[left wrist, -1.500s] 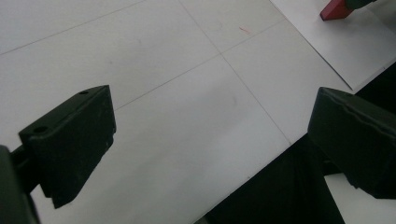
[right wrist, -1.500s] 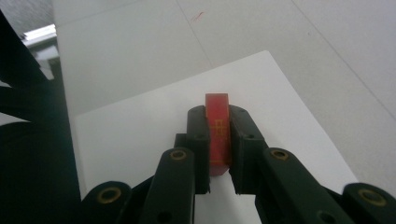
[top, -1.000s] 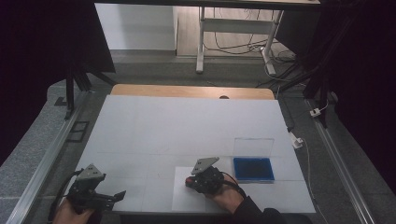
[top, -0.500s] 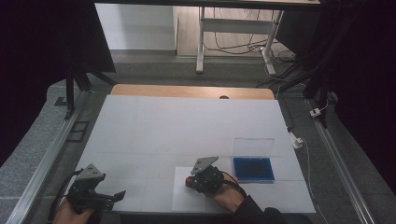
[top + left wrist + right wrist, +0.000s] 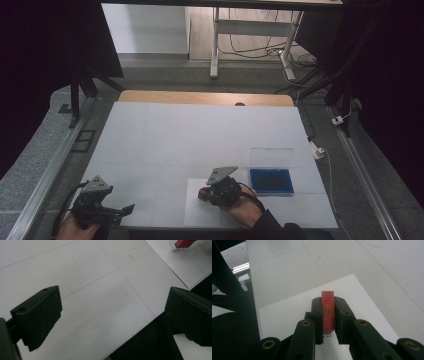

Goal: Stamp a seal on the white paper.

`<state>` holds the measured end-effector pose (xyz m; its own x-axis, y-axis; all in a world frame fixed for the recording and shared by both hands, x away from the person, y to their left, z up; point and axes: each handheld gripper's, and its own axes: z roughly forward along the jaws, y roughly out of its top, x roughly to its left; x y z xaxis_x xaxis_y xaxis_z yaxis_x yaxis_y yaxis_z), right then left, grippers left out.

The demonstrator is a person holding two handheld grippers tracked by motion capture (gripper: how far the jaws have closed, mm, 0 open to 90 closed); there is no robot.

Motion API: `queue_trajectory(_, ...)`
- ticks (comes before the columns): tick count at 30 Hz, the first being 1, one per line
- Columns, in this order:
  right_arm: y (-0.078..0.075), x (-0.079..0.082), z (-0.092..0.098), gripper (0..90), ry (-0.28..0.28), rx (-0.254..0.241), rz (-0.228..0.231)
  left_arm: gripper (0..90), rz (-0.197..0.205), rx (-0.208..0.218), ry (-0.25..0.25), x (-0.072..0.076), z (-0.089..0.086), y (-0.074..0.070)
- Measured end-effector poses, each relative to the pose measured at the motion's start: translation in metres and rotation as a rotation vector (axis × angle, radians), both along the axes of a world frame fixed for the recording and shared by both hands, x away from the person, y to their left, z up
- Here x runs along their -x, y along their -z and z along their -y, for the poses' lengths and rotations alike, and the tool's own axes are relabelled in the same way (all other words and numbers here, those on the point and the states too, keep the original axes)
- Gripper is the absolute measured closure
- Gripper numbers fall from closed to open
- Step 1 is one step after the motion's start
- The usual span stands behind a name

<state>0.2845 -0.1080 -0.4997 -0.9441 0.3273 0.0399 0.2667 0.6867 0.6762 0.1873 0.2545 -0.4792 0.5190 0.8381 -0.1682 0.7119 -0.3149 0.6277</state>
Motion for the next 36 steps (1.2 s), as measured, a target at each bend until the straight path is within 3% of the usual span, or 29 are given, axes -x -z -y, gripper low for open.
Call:
queue_trajectory(18,-0.022,-0.002,0.019,78.9,0.028,-0.057,0.002,1.7,0.002,0.006,-0.002,0.000,0.000,0.000)
queue_trajectory(36,-0.040,-0.009,0.057,79.0,0.121,-0.095,0.015,1.7,0.001,0.010,-0.003,0.000,-0.001,0.000)
